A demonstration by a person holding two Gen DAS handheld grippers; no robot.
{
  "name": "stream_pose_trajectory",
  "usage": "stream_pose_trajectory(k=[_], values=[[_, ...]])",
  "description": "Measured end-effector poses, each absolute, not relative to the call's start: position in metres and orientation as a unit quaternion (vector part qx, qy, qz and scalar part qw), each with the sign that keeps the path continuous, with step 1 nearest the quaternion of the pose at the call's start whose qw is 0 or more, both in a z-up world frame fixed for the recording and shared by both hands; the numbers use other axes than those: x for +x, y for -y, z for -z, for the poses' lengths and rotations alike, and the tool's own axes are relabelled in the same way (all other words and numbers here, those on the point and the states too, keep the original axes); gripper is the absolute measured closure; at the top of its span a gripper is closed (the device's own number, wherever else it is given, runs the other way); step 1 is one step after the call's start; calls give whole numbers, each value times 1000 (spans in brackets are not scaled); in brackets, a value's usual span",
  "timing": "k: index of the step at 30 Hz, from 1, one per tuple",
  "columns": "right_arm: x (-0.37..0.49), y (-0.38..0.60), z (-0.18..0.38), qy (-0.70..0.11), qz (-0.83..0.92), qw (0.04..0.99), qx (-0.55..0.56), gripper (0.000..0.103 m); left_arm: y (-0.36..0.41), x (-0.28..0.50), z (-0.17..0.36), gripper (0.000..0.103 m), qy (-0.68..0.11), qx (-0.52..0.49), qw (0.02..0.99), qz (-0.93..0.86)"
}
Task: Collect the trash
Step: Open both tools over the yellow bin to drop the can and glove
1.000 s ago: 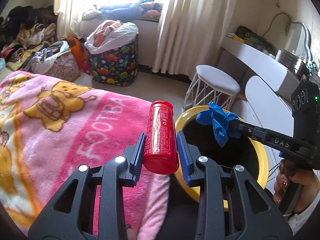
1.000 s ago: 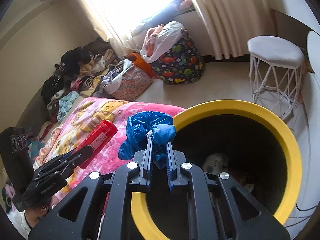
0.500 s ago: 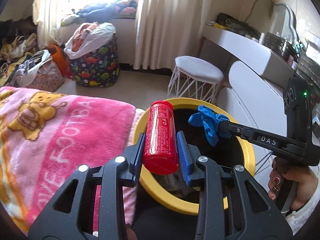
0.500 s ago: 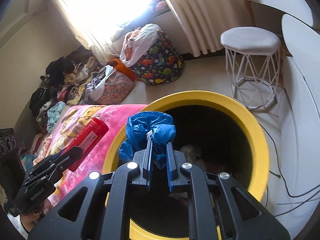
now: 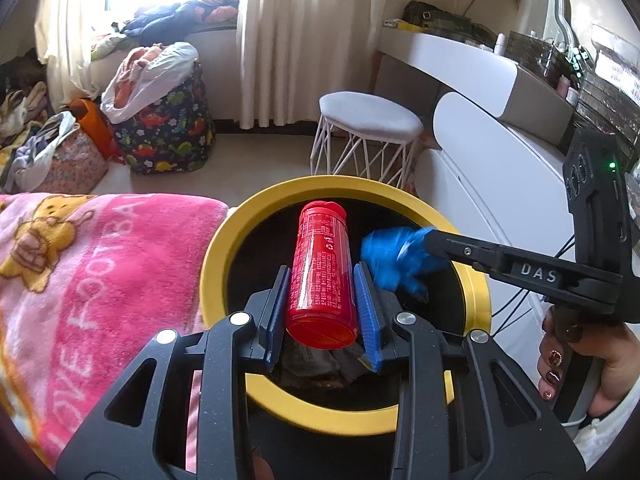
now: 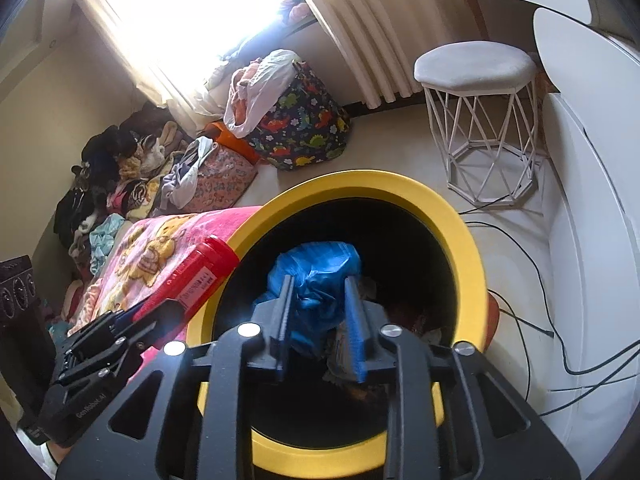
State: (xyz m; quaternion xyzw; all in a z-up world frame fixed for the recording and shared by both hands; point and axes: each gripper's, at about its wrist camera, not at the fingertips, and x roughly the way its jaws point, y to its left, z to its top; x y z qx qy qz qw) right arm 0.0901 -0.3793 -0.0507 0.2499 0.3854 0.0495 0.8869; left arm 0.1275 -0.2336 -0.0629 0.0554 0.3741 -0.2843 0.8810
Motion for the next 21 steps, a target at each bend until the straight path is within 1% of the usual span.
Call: stream_pose_trajectory(k=[1,7,9,11,12,13,14,15,16,18,20,21], values=[[89,380,50,-385,-49,887,251,71,236,128,64,78,-375,56,880,285],[78,386,47,-380,-39,889,252,59,241,127,70,78,-385,59,876,285],[75,388,45,-378,-37,891,249,59,242,126,71,78,-386,61,876,284],[73,388,43,-376,-36,893,244,59,244,126,73,75,-389,64,875,280],[73,388,42,-375,-34,894,243,58,244,126,73,73,-389,64,876,278],[71,387,40,-373,-33,896,241,55,243,126,74,67,-391,64,876,275],[71,388,39,-371,-33,897,239,53,242,126,74,64,-391,63,877,273],[70,387,37,-369,-33,898,236,52,241,125,73,63,-390,62,877,272],[69,385,35,-367,-32,900,233,51,240,124,73,59,-388,62,878,271],[68,383,34,-366,-32,901,229,48,237,122,70,54,-385,61,881,268],[67,381,32,-364,-32,903,225,45,232,121,67,42,-381,57,884,265],[66,379,31,-363,-32,904,222,44,230,120,66,39,-378,55,886,262]])
